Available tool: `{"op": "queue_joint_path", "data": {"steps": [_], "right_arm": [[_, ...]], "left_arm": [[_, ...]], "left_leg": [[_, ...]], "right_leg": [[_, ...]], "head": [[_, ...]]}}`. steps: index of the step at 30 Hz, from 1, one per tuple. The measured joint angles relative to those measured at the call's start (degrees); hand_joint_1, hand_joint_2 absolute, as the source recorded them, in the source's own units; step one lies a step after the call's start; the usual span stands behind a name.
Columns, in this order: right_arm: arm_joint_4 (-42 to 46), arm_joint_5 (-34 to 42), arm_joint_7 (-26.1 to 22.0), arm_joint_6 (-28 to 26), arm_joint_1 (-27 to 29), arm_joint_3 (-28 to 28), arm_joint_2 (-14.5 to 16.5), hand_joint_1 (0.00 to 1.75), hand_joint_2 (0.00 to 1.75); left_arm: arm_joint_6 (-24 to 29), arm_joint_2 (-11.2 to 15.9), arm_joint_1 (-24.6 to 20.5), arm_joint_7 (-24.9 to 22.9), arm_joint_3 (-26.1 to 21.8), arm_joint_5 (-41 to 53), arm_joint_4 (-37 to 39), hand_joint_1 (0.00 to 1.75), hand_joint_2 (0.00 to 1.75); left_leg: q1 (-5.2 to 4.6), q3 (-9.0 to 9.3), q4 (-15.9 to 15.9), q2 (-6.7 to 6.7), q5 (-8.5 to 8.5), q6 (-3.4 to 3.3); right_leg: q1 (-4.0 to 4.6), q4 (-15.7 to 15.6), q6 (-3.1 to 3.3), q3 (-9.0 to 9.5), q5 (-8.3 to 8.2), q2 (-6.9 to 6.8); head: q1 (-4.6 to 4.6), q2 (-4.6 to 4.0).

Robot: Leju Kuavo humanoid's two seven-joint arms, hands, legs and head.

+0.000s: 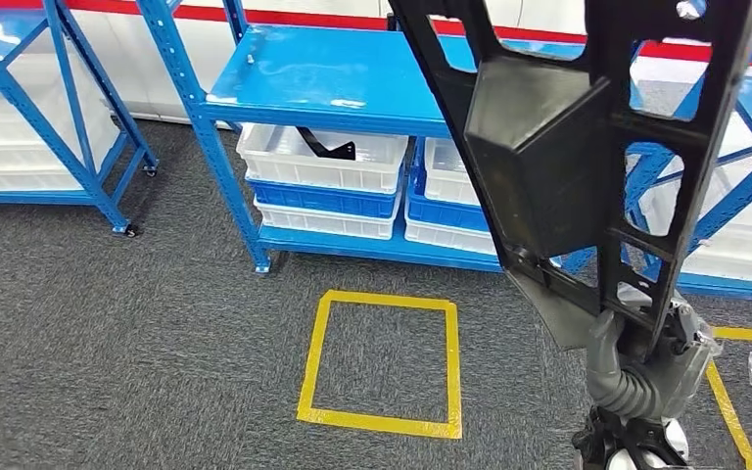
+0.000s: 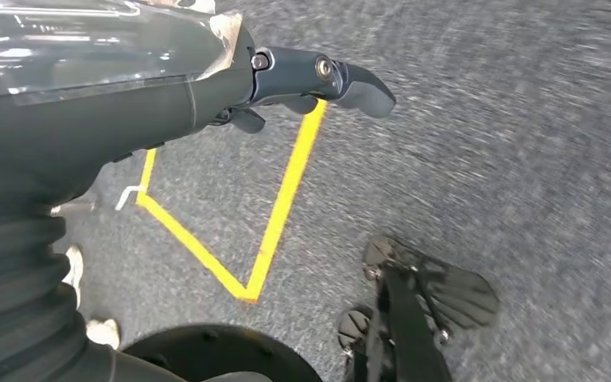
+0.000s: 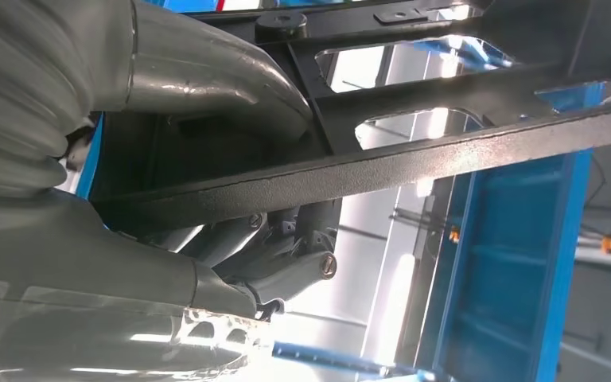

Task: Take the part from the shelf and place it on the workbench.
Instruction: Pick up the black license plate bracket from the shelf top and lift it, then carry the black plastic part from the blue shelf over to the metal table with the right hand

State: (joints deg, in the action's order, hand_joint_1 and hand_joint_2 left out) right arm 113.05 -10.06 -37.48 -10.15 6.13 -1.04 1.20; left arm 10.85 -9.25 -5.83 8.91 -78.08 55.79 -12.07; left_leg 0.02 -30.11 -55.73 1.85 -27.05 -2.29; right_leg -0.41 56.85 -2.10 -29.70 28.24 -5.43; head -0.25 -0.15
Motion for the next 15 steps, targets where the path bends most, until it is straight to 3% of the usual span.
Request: {"op": "queue_joint_path", "data": {"steps": [1, 3, 5, 6, 7, 9, 10, 12, 14, 15], "right_arm": [[0.0, -0.04, -0.01, -0.08, 0.05, 0.0, -0.09, 1.75, 1.75], [-0.01, -0.11, -0.02, -0.2, 0.33, 0.0, -0.28, 1.75, 1.75], [-0.03, -0.11, -0.02, -0.24, 0.62, 0.0, -0.4, 1.75, 1.75], [-0.02, -0.12, -0.02, -0.23, 0.69, 0.0, -0.46, 1.75, 1.75], [-0.02, -0.13, -0.02, -0.24, 0.71, 0.0, -0.5, 1.75, 1.75], [-0.01, -0.13, -0.02, -0.23, 0.71, -0.01, -0.59, 1.75, 1.75], [-0.01, -0.12, -0.03, -0.2, 0.7, -0.02, -0.64, 1.75, 1.75], [-0.01, -0.11, -0.06, -0.05, 0.68, -0.03, -0.78, 1.75, 1.75], [-0.02, -0.07, -0.09, 0.17, 0.61, -0.1, -0.87, 1.75, 1.75], [-0.02, -0.02, -0.1, 0.27, 0.59, -0.16, -0.89, 1.75, 1.75]], "left_arm": [[-0.08, 0.02, 0.04, 0.01, 0.0, -0.02, 0.0, 0.0, 1.75], [-0.16, 0.04, 0.0, 0.01, -0.01, -0.03, 0.0, 0.0, 1.75], [-0.28, 0.04, 0.03, 0.01, -0.01, -0.03, 0.0, 0.0, 1.75], [-0.39, 0.04, 0.07, 0.01, -0.01, -0.04, 0.0, 0.0, 1.75], [-0.57, 0.04, 0.11, 0.01, -0.01, -0.04, 0.0, 0.0, 1.75], [-1.02, 0.01, 0.08, -0.01, -0.02, -0.08, 0.0, 0.0, 1.75], [-1.23, -0.02, 0.04, -0.04, -0.01, -0.1, 0.0, 0.0, 1.75], [-1.63, -0.09, 0.08, -0.14, -0.01, -0.2, 0.0, 0.0, 1.75], [-2.17, -0.1, 0.31, -0.11, -0.02, -0.44, 0.01, 0.0, 1.75], [-2.56, -0.1, 0.4, 0.08, -0.02, -0.58, 0.01, 0.0, 1.75]], "left_leg": [[0.12, -0.2, 0.27, -0.53, 0.43, -0.51], [0.12, -0.87, 0.32, -1.71, 1.05, -1.1], [-0.02, -1.48, 0.19, -3.15, 1.45, -1.15], [-0.06, -1.68, 0.07, -3.92, 1.59, -1.09], [-0.07, -1.8, -0.1, -4.73, 1.69, -1.01], [-0.17, -2.08, -0.58, -6.16, 1.76, -0.74], [-0.25, -2.35, -0.82, -6.76, 1.82, -0.51], [-0.33, -3.02, -1.07, -7.86, 2.13, 0.18], [-0.23, -3.61, -1.24, -8.28, 2.34, 0.87], [-0.25, -4.09, -2.02, -7.39, 1.75, 1.17]], "right_leg": [[-0.08, 2.37, 0.11, -1.17, 1.35, 1.5], [-0.25, 10.08, 0.58, -4.73, 4.91, 4.28], [-0.27, 15.56, 0.39, -7.13, 6.55, 5.0], [-0.26, 15.25, 0.01, -6.86, 6.08, 5.15], [-0.29, 12.16, -0.49, -5.22, 4.62, 5.53], [-0.4, 3.83, -1.07, -1.05, 1.59, 7.62], [-0.44, 0.83, -1.01, 0.34, 0.68, 8.63], [-0.29, -0.71, -0.45, 0.95, 0.41, 9.27], [-0.61, -0.72, 0.22, 0.92, -0.01, 8.04], [-0.87, -0.85, 0.61, 0.9, -0.21, 7.38]], "head": [[0.11, 0.0], [0.35, 0.0], [0.39, 0.0], [0.4, 0.0], [0.4, 0.0], [0.42, 0.0], [0.38, 0.0], [0.33, 0.0], [0.32, 0.0], [0.19, 0.0]]}}
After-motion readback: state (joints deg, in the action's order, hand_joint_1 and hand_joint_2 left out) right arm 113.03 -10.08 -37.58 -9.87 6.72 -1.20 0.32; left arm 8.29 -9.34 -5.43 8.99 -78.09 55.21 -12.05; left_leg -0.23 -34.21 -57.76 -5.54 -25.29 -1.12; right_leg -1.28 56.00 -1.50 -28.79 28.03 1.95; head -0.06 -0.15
